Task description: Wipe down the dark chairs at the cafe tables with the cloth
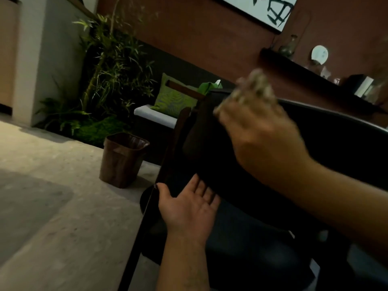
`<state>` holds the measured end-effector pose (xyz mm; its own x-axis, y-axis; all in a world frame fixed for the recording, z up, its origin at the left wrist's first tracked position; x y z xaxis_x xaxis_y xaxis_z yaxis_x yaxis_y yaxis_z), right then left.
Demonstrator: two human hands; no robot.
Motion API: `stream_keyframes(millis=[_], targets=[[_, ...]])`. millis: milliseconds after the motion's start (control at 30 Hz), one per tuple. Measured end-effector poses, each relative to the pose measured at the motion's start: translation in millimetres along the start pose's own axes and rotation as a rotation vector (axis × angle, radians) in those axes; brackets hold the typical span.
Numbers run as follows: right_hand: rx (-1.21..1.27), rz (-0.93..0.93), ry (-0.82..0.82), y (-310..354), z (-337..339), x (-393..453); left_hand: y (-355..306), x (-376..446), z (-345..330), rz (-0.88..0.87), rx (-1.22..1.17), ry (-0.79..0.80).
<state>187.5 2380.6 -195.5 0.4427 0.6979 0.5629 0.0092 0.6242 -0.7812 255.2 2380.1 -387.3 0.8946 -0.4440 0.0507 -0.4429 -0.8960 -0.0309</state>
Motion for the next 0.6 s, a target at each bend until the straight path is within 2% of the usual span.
stream_keyframes(millis=[67, 133, 233, 267, 300, 333, 400, 467, 533, 600], targets=[[0.0, -0.063, -0.077, -7.8, 6.3, 2.9, 0.9, 0.7, 0.6, -0.017, 0.014, -0.017], [-0.016, 0.06, -0.062, 19.0, -3.3, -9.5, 1.0, -0.3, -0.4, -0.025, 0.032, -0.019], [0.021, 0.414, 0.189, 71.0, -25.0, -45.5, -0.1, -6.2, -6.3, 0.007, 0.108, 0.041], [0.016, 0.482, 0.281, 76.3, -28.9, -53.1, -0.1, -7.7, -8.4, 0.017, 0.123, 0.062], [0.009, 0.487, 0.297, 73.1, -28.6, -53.8, 0.1, -8.1, -9.5, 0.016, 0.122, 0.063], [0.015, 0.419, 0.239, 61.8, -24.0, -46.8, 0.0, -7.2, -8.3, 0.006, 0.111, 0.043], [0.057, 0.176, 0.042, 23.4, -6.1, -25.3, 0.5, -5.3, -5.8, -0.022, 0.117, -0.017], [0.101, 0.008, -0.124, -9.1, 10.9, -12.8, 8.0, -6.4, -8.8, 0.012, 0.152, -0.002], [0.095, 0.003, -0.148, -5.3, 9.6, -17.0, 17.3, -9.2, -10.1, 0.085, 0.202, 0.041], [0.047, 0.148, -0.041, 29.0, -5.2, -35.2, 20.5, -13.5, -3.8, 0.116, 0.237, 0.034]])
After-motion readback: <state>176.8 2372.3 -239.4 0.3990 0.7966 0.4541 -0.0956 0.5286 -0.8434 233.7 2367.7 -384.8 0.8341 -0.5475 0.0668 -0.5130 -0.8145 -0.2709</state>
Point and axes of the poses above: each hand's wrist, its own x-axis towards the middle knuckle, its own z-axis out of the back of the hand, y = z × x, the point moved 7 cm from there along x, towards the middle knuckle, and after that the axes turned 3 degrees about x, right-handed, at the moved point
